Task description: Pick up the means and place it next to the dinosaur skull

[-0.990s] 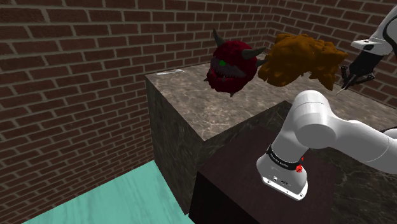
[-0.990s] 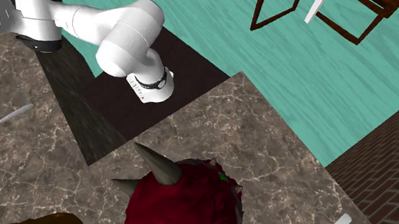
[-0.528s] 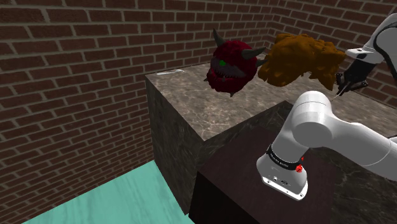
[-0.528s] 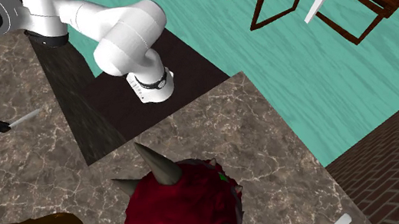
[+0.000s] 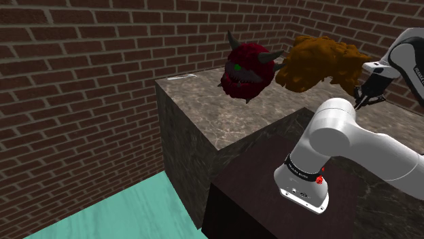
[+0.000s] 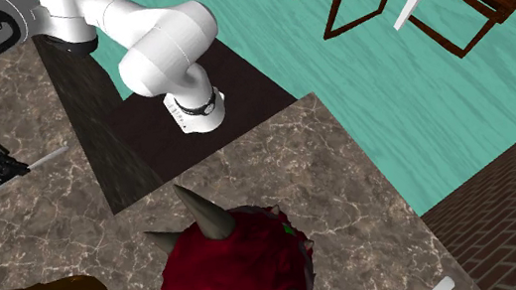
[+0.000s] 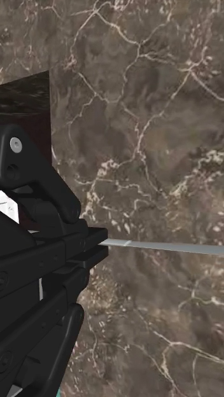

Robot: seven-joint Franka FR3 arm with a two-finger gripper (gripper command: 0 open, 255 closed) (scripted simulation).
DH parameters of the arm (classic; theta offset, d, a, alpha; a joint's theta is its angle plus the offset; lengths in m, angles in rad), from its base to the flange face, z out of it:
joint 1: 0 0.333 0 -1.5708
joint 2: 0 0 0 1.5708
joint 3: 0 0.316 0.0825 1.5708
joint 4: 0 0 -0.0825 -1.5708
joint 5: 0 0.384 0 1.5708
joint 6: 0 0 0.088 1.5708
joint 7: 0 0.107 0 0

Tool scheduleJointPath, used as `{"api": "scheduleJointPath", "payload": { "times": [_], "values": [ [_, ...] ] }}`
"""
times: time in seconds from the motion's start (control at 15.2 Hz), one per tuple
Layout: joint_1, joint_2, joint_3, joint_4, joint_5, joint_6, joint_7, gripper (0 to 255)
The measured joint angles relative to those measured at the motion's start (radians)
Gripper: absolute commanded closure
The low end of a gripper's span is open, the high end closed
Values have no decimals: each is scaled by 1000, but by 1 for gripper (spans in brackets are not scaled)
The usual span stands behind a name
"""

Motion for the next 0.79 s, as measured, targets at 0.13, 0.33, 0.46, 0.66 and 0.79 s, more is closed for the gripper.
{"api": "scheduleJointPath", "payload": {
  "times": [0.13,0.33,0.46,0.66,0.79],
  "values": [
    [-21,0,-28,-17,-12,24,-7,255],
    [-50,0,-70,-42,-30,58,-17,255],
    [-68,0,-96,-57,-44,79,-23,255],
    [-73,0,-107,-60,-50,88,-27,255],
    [-74,0,-108,-60,-50,88,-27,255]
  ]
}}
